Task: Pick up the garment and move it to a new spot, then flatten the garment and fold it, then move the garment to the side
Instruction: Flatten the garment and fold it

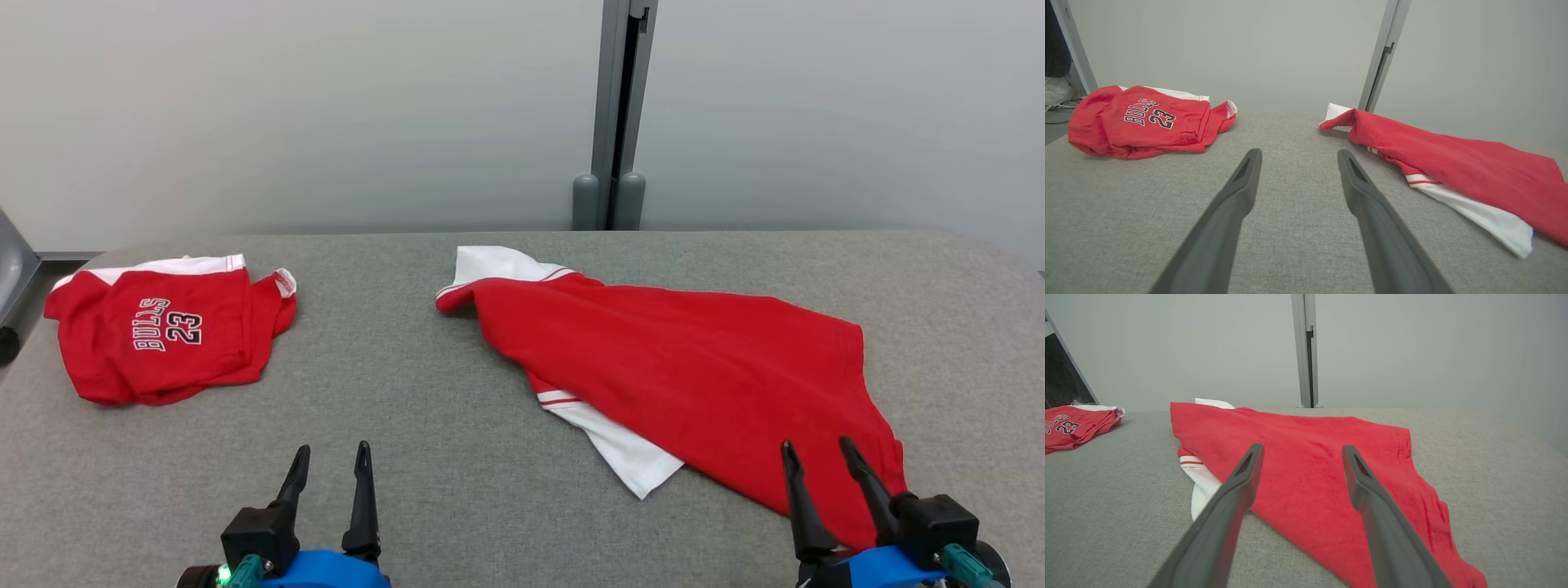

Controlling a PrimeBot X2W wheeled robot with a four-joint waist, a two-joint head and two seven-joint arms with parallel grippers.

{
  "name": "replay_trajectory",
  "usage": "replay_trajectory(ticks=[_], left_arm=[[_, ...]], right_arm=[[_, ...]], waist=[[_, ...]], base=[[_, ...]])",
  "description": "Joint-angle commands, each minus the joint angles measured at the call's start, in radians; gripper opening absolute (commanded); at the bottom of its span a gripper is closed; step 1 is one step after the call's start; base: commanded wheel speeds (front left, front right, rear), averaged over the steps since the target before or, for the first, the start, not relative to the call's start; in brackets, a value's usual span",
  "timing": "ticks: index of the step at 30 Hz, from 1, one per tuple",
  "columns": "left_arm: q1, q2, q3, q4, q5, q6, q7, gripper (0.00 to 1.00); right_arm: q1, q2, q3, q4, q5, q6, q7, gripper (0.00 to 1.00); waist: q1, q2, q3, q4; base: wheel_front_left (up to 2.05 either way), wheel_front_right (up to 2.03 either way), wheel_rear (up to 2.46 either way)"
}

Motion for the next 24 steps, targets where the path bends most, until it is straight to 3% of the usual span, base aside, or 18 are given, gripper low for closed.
replay_trajectory(ticks=[1, 17, 24], left_arm=[[0.005, 0.002, -0.002, -0.003, 0.001, 0.001, -0.003, 1.0], [-0.01, 0.005, -0.021, 0.018, -0.005, 0.0, 0.004, 1.0], [-0.067, -0.003, -0.08, 0.019, 0.032, -0.02, 0.035, 1.0]], right_arm=[[-0.007, -0.005, 0.001, 0.002, 0.006, 0.0, -0.004, 1.0], [-0.013, -0.005, 0.003, 0.004, -0.005, 0.0, -0.004, 1.0], [-0.024, -0.005, 0.003, 0.0, -0.015, 0.0, -0.004, 1.0]], waist=[[0.0, 0.0001, 0.0, -0.002], [0.0, 0.0001, 0.009, -0.015], [0.0, 0.0001, 0.027, -0.027]], base=[[0.0, 0.0, 0.0], [0.0, 0.0, 0.0], [0.0, 0.0, 0.0]])
